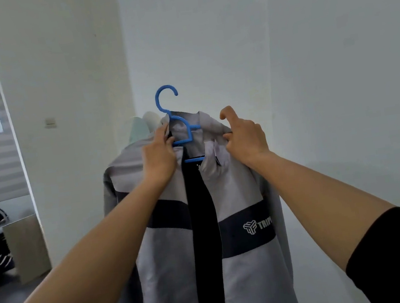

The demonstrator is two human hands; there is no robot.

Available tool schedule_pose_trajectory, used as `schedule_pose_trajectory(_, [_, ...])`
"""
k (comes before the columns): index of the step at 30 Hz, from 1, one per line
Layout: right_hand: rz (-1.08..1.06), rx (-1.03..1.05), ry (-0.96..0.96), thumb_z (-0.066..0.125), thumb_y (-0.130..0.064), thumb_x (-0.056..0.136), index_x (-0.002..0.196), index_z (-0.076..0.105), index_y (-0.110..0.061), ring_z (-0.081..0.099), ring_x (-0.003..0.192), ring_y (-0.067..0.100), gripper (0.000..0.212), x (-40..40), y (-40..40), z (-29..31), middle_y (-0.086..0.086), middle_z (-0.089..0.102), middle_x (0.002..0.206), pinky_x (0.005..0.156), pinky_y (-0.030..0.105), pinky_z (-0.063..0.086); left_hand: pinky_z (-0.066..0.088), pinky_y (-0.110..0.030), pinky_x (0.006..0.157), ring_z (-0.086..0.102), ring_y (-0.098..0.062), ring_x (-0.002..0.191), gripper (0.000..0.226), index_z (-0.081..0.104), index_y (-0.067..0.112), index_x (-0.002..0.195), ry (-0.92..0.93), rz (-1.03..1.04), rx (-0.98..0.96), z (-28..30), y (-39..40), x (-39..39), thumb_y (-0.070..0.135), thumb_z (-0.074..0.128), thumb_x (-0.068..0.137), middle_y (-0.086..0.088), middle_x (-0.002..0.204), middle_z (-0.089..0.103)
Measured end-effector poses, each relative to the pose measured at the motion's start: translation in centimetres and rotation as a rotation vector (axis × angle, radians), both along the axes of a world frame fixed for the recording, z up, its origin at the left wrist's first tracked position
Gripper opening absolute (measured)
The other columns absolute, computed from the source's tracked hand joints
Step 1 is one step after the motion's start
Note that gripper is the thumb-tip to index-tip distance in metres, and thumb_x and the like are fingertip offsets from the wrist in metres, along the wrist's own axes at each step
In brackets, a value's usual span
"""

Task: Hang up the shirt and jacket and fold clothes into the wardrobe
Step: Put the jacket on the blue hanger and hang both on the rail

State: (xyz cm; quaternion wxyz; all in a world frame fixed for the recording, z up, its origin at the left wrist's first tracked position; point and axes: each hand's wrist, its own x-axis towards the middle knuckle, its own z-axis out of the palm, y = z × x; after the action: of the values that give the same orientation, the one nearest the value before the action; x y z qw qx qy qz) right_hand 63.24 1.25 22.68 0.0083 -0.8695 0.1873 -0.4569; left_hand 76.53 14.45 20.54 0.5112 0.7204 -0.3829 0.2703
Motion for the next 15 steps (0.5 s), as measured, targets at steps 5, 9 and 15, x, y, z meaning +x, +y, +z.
schedule_pose_trajectory(5, [-0.039, 0.039, -0.066, 0.045, -0.004, 0.088, 0.111, 0.04, -0.017, 0.049, 0.071, 0.028, 0.026, -0.7, -1.3, -1.2, 0.004, 0.051, 0.082, 0.062, 0.032, 0.036, 0.035, -0.025, 0.059, 0.05, -0.013, 0.059, 0.051, 0.026, 0.028, 0.143, 0.039, -0.093, -0.127, 0.3, -1.3, -3.3, 0.016, 0.045, 0.097, -0.002, 0.09, 0.055])
schedule_pose_trajectory(9, [0.073, 0.117, -0.17, 0.047, -0.003, 0.089, 0.105, 0.05, -0.013, 0.053, 0.075, 0.027, 0.019, -2.1, -3.9, -1.1, 0.003, 0.055, 0.084, 0.064, 0.028, 0.035, 0.048, -0.034, 0.065, 0.054, -0.019, 0.058, 0.068, 0.013, 0.03, 0.147, -0.017, -0.137, -0.03, 0.8, -1.2, -3.5, 0.033, 0.054, 0.093, 0.001, 0.073, 0.056])
schedule_pose_trajectory(15, [0.203, 0.091, -0.105, 0.052, -0.006, 0.09, 0.114, 0.062, -0.01, 0.057, 0.094, 0.024, 0.026, -3.4, -5.9, 0.8, 0.01, 0.065, 0.105, 0.079, 0.022, 0.038, 0.036, -0.05, 0.094, 0.049, -0.031, 0.109, 0.051, 0.045, 0.023, 0.121, -0.157, 0.189, 0.221, 4.2, 0.0, 1.1, 0.06, 0.026, 0.093, -0.01, 0.11, 0.052])
